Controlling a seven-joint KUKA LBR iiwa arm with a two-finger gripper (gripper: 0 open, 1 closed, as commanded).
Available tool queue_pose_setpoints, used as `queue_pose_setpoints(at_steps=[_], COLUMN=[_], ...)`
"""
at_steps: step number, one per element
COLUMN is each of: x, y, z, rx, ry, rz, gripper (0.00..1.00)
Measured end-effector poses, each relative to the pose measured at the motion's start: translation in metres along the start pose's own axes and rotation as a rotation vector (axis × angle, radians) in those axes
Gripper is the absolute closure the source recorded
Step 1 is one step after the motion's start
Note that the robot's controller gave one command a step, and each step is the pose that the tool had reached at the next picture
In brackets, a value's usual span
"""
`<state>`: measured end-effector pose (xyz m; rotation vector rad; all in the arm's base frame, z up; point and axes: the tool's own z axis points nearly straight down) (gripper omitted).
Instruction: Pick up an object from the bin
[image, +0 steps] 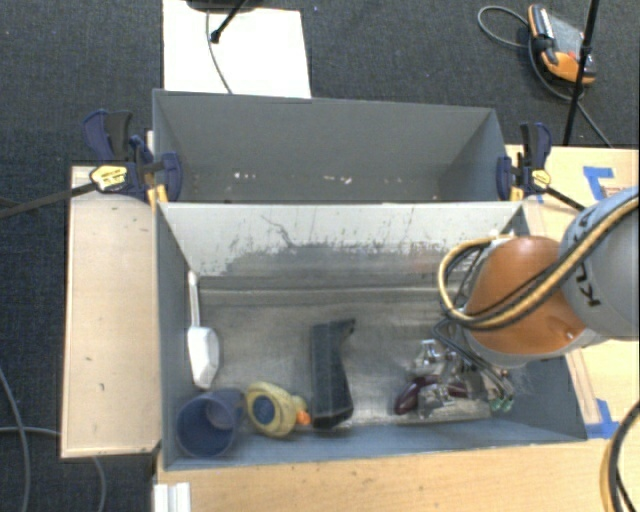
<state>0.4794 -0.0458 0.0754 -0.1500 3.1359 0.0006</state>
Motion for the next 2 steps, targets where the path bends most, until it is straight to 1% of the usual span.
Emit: queue_pose_setpoints(at_steps=[1,2], x=[0.000,-0.001], y=[0.000,-0.012], z=[0.000,-0.210], rx=[0.000,0.001], ry=[0.000,-0.002], rz=[0.000,-0.042], gripper=[1.00,1.00])
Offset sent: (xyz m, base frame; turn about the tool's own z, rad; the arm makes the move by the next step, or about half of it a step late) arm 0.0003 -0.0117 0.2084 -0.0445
